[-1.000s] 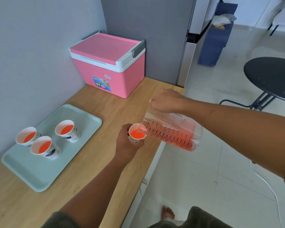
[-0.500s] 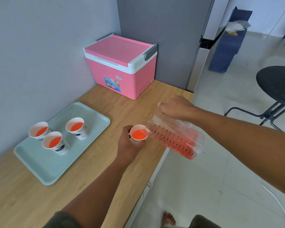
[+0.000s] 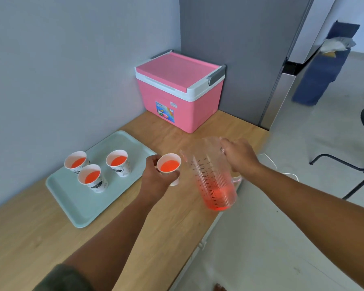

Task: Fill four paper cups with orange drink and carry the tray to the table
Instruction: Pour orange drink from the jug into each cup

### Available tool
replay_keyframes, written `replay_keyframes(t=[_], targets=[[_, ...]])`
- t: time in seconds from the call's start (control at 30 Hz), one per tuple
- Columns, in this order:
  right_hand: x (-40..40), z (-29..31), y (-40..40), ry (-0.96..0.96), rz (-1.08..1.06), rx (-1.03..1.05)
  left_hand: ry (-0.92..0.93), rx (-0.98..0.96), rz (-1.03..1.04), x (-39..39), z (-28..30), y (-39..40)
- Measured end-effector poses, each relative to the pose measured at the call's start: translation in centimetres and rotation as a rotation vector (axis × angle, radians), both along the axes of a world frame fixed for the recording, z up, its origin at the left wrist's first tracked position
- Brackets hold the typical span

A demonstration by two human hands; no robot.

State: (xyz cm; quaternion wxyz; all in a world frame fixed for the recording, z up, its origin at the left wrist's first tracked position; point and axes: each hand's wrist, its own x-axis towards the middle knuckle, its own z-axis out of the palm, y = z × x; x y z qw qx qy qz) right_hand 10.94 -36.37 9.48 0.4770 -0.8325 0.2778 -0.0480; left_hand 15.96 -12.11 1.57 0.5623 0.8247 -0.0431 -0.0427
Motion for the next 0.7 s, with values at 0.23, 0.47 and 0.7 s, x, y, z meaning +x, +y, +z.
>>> replay_keyframes(t=[0.23,0.47,0.7], targets=[[1.9,-0.6,2.6,-0.09,-0.024,0.107,-0.084,0.093,0.074,3.5,5.1,4.5],[3.5,-2.4,5.1,-0.124,0.017,0.225,-0.08,0.31,0.02,9.7,11.4,11.8],[5.3,-4.1,6.7,-0.178,-0.034,0.292,-0.03,0.491,0.054,15.9,12.0,16.5]])
